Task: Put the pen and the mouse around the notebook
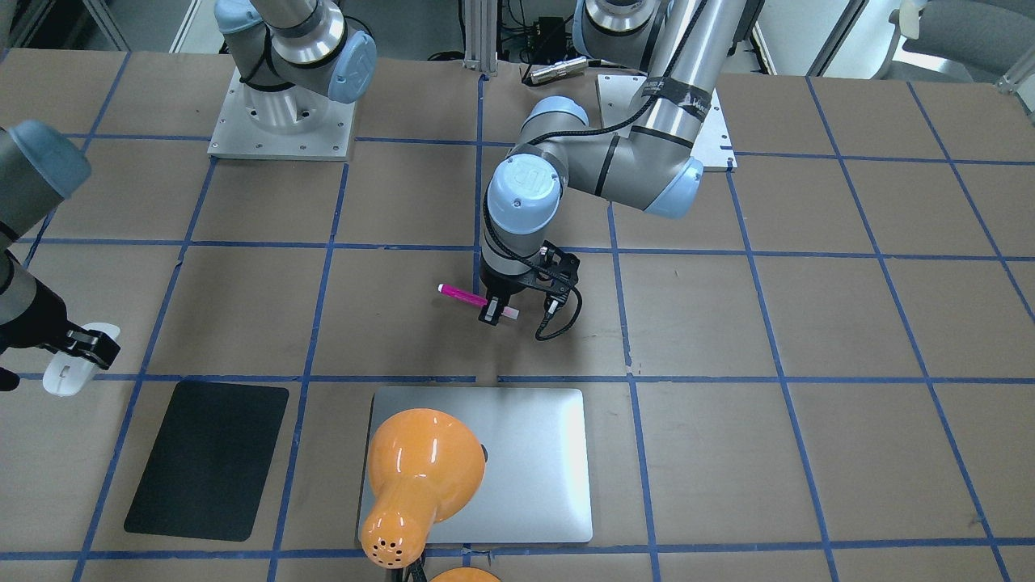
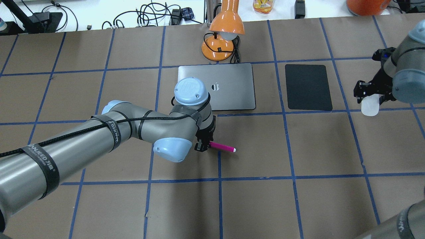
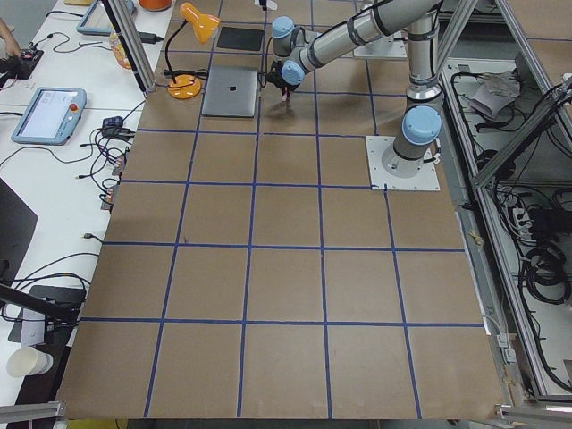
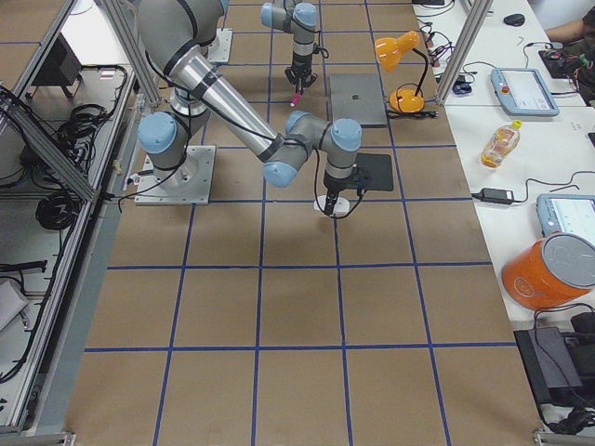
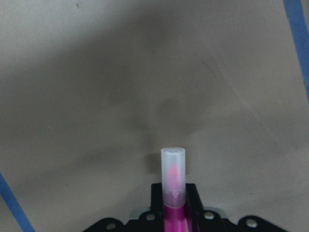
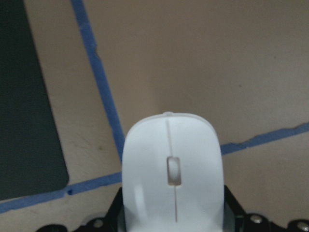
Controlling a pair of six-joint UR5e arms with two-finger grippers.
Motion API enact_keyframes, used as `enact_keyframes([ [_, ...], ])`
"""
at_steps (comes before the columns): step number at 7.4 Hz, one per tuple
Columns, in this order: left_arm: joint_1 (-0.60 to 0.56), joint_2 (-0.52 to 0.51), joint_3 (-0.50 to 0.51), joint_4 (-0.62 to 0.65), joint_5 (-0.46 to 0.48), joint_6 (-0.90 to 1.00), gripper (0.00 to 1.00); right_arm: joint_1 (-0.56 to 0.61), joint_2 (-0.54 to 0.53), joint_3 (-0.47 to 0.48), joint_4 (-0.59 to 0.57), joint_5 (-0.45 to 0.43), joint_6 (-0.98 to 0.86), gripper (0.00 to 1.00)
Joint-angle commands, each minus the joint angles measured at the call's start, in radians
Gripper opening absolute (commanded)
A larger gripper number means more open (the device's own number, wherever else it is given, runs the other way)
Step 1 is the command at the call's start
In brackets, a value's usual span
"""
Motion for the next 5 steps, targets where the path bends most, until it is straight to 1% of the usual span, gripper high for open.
enact_keyframes([
  [1, 0.007, -0.007, 0.013, 0.017, 0.000, 0.007, 1.00, 0.111, 0.046, -0.090, 0.033, 0.004, 0.008, 0.63],
  [2, 0.024, 0.015, 0.045, 0.001, 0.011, 0.067, 1.00, 0.163, 0.076, -0.125, 0.033, 0.004, 0.008, 0.63],
  [3, 0.047, 0.042, 0.084, -0.031, 0.004, 0.272, 1.00, 0.201, 0.113, -0.169, 0.028, 0.005, 0.009, 0.63],
  [4, 0.075, 0.077, 0.132, -0.153, -0.007, 0.491, 1.00, 0.234, 0.159, -0.224, 0.028, 0.014, 0.011, 0.63],
  [5, 0.086, 0.128, 0.179, -0.350, -0.003, 0.747, 1.00, 0.244, 0.209, -0.266, 0.027, 0.036, 0.020, 0.63],
])
